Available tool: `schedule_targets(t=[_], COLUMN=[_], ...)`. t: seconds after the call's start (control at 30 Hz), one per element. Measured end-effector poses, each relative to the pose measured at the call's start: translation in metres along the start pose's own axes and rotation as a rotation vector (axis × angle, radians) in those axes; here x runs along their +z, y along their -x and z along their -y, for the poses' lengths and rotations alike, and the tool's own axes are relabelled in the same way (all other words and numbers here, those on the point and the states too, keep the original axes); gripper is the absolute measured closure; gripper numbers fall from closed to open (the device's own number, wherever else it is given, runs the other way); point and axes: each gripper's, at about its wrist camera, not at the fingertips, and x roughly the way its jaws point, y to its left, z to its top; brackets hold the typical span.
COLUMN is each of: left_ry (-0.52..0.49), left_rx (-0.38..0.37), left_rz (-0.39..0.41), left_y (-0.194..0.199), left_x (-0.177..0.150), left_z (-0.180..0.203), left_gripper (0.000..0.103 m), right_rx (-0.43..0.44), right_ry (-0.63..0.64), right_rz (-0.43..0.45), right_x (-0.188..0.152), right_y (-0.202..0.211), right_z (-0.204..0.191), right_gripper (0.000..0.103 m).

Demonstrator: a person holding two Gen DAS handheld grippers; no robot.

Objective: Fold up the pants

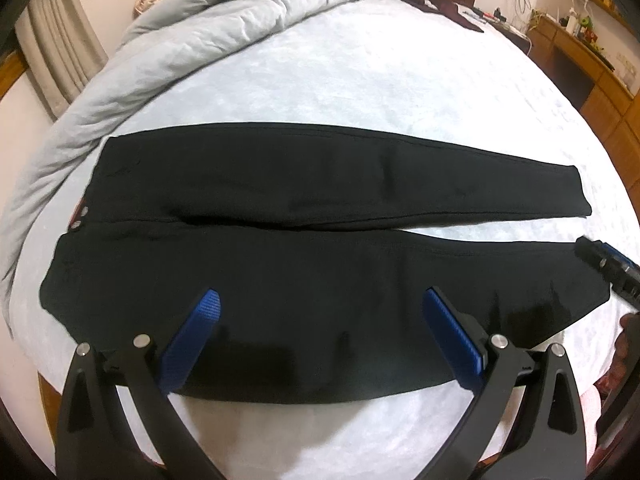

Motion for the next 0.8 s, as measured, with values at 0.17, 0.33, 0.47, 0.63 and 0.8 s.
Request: schedule_targets(t=[0.17,0.33,0.47,0.63,0.8], left_ry=[-0.027,-0.073,-0.084,-0.062,-0.116], left_rx=[-0.035,-0.147,-0.211,-0.288,-0.333], left_rz=[-0.056,-0.158,-0.215,-0.218,-0.188], left_y=[-0.031,-0.075,-0.116,-0.140,-0.152], left_x=[0.031,0.072,0.108,0.138,0.159], left_z=[0.014,0.043,0.061,0.073,0.094], left_gripper=[0.003,0.003,0.003,0.003,0.003], right_rx=[-0.085,-0.095,-0.105,-0.020,-0.019], right_ry=[-0.032,-0.034,-0.058,-0.044,0.029], right_rz=[-0.042,-0.193,-0.273,-0.300,-0.271], right_x=[0.053,0.110,0.136,0.148,0.151], right_y=[-0.022,-0.075,-0.116,-0.147,-0.154], right_z=[0.073,0.155,0.196,0.208,0.198], right_gripper=[0.004,0.004,0.004,0.004,0.035])
